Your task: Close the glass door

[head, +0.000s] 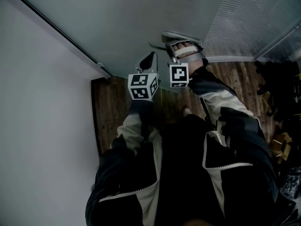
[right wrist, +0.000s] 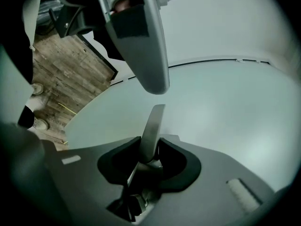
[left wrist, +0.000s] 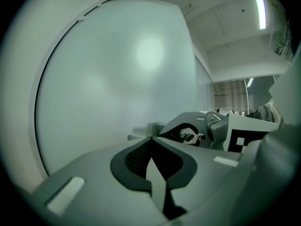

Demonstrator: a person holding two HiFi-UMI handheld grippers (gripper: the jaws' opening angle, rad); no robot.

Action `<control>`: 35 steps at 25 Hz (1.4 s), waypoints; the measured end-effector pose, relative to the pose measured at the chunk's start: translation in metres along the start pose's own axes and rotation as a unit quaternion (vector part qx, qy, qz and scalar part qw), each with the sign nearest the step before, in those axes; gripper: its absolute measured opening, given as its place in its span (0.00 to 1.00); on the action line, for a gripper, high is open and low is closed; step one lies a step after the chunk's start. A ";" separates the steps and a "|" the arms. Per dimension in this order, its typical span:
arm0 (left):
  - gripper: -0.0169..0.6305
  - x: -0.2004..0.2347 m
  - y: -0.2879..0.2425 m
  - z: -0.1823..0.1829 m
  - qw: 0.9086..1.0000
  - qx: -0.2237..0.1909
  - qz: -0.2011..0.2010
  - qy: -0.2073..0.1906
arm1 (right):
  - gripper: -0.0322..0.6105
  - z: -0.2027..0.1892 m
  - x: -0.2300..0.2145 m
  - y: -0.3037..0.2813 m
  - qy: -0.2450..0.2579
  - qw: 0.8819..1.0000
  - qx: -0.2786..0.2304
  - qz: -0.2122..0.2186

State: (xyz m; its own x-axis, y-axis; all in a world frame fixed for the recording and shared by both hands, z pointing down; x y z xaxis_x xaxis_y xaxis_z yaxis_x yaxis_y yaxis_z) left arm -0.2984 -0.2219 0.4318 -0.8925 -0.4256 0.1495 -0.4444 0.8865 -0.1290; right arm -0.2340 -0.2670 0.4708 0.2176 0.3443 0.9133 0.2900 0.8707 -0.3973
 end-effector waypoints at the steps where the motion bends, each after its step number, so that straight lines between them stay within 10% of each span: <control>1: 0.03 -0.001 -0.003 0.001 1.000 0.001 0.001 0.000 | 0.24 -0.004 -0.001 -0.005 0.003 1.000 0.003 0.001; 35: 0.03 0.021 -0.038 0.009 0.992 -0.010 0.125 0.013 | 0.25 -0.150 -0.083 -0.252 0.135 0.989 0.060 0.022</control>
State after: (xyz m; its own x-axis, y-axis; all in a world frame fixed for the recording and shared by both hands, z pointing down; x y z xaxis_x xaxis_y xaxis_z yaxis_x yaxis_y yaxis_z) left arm -0.3010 -0.2663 0.4307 -0.9721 -0.1870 0.1414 -0.2072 0.9674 -0.1454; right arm -0.1850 -0.5677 0.4814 0.4736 0.2899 0.8316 0.1654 0.8982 -0.4073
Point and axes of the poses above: the fingertips, and each gripper's own axes: y backward along the fingers, x to its left, z out of its top, the point moved 3 cm from there along y, backward along the fingers, and after that the axes turned 2 degrees about y, right-handed, at the moved point
